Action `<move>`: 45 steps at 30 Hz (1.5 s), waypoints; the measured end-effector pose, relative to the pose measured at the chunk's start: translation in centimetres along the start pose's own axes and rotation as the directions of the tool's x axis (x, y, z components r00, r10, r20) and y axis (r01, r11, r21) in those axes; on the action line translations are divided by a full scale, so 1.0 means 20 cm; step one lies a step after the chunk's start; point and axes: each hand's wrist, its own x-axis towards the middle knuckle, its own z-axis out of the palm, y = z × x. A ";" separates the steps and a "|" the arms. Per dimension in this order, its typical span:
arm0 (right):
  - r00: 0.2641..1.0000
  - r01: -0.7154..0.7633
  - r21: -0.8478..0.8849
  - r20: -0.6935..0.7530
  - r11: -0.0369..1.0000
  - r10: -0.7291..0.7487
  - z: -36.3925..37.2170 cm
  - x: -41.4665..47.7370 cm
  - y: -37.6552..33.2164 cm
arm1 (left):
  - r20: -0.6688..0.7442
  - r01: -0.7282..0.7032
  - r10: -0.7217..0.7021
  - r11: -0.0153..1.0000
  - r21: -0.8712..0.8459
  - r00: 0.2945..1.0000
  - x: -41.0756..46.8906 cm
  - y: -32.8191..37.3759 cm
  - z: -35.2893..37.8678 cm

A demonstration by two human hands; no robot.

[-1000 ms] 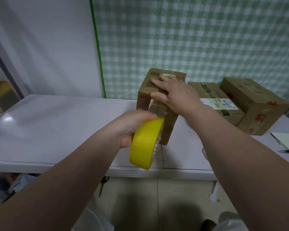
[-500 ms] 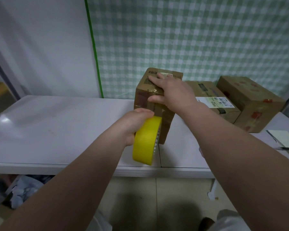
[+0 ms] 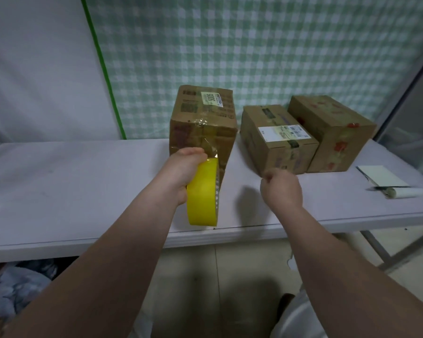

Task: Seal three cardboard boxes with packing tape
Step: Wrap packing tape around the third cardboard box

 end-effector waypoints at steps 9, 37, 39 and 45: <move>0.963 -0.082 -0.290 0.224 0.954 0.150 0.15 -0.03 0.19 | -0.026 0.084 -0.088 0.991 -0.108 0.996 -0.03 -0.03 0.01; 0.842 0.422 0.510 0.086 0.750 -0.532 -0.20 -0.20 -0.36 | -0.053 0.027 -0.029 0.999 -0.041 0.998 0.01 -0.02 -0.09; 0.796 0.541 0.318 0.105 0.778 -0.596 -0.20 -0.19 -0.42 | -0.053 0.023 -0.025 0.999 -0.037 0.998 0.01 -0.03 -0.10; 0.679 0.729 -0.126 0.254 0.673 -0.688 -0.21 -0.18 -0.56 | -0.072 0.003 -0.003 1.000 0.001 0.997 0.02 -0.02 -0.14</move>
